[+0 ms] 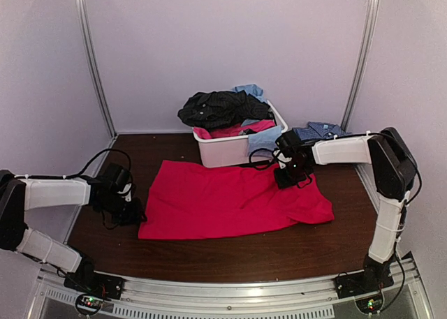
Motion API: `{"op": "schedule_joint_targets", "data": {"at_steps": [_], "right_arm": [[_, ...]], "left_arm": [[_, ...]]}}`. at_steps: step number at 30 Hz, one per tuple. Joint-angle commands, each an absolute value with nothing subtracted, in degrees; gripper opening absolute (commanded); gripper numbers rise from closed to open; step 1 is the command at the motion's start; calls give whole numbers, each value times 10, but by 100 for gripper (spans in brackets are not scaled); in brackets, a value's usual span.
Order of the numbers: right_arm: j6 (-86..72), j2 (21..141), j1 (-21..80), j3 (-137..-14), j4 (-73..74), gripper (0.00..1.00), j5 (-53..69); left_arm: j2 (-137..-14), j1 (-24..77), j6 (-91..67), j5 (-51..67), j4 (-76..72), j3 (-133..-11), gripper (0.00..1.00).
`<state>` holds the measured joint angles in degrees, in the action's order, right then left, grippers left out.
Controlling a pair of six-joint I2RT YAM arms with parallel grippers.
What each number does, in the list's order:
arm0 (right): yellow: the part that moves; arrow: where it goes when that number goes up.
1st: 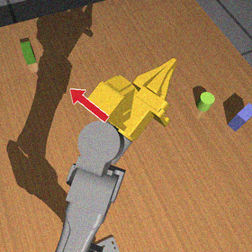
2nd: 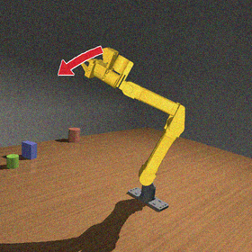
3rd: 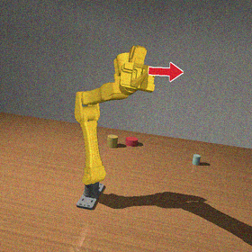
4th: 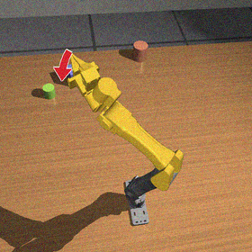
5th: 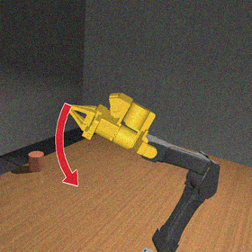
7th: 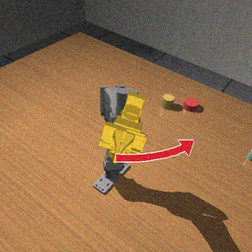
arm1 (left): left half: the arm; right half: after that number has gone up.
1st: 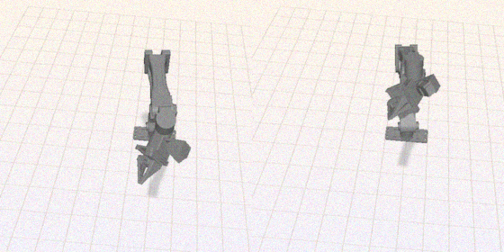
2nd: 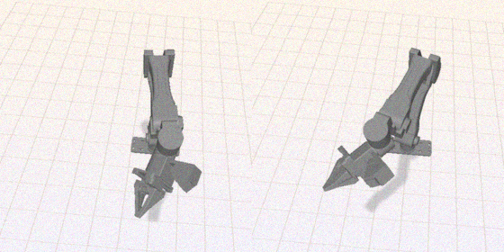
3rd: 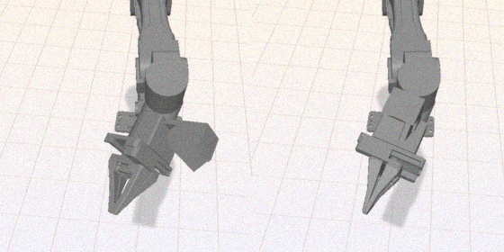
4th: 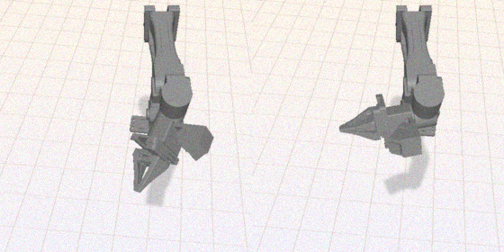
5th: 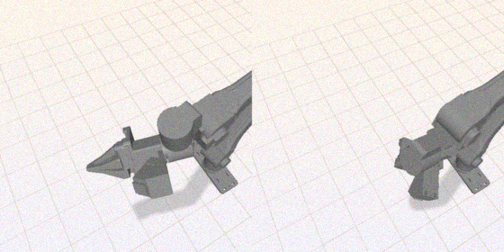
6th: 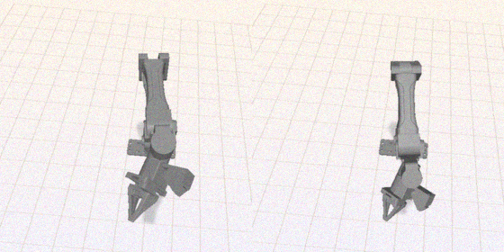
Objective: Fold and stack the mixed laundry pile
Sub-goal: Smooth out the 1/3-folded T-shirt at the center of the board.
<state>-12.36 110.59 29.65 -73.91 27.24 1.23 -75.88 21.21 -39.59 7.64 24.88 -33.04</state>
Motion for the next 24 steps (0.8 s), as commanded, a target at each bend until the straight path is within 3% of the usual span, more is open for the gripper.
{"op": "schedule_joint_targets", "data": {"at_steps": [1, 7, 17, 24], "right_arm": [[-127, 1086, 295, -743, 268, 0, -14], [-128, 1080, 294, -736, 266, 0, -19], [-130, 1060, 290, -726, 262, 0, -28], [-135, 1039, 288, -717, 260, 0, -35]], "left_arm": [[-764, 214, -383, 52, 226, -336, 37], [-792, 214, -371, 58, 209, -350, 27], [-792, 215, -358, 66, 191, -351, 0], [-766, 215, -349, 64, 200, -355, 0]]}}
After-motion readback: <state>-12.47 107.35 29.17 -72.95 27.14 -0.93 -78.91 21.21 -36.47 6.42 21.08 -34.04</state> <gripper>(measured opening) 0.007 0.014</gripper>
